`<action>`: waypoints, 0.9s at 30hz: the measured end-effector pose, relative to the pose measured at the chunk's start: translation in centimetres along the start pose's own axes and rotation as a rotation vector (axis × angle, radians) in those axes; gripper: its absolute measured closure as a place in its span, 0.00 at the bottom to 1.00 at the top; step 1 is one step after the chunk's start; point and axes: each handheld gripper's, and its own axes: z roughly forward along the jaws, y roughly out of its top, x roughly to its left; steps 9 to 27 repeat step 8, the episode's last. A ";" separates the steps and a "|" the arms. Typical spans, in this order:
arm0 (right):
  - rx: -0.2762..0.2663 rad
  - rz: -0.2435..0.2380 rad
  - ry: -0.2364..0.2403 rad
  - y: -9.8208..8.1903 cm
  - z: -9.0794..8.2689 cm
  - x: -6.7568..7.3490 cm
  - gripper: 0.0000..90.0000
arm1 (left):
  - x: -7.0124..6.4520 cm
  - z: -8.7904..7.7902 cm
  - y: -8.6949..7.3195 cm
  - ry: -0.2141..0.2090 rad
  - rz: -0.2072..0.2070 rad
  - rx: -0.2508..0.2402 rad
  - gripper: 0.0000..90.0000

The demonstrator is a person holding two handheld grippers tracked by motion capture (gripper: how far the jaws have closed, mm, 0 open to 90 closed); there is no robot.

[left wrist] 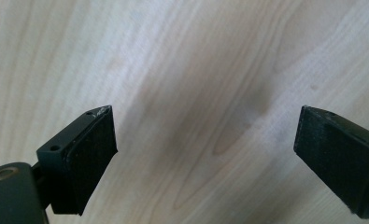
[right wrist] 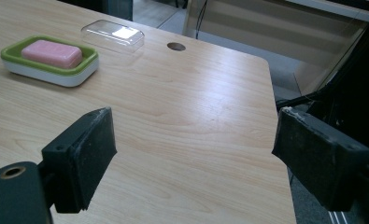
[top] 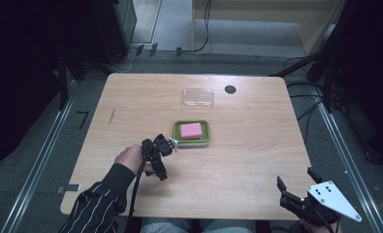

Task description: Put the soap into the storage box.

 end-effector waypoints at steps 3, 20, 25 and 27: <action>0.000 -0.001 0.000 0.0 0.0 0.0 0.15 | -0.4 0.2 -0.6 -0.007 -0.003 -0.004 0.07; 0.002 -0.001 -0.004 0.0 0.1 0.0 0.15 | -0.4 0.7 -1.0 -0.015 -0.002 -0.003 0.07; 0.002 -0.001 -0.004 0.0 0.1 0.0 0.15 | -0.4 0.7 -1.0 -0.015 -0.002 -0.003 0.07; 0.002 -0.001 -0.004 0.0 0.1 0.0 0.15 | -0.4 0.7 -1.0 -0.015 -0.002 -0.003 0.07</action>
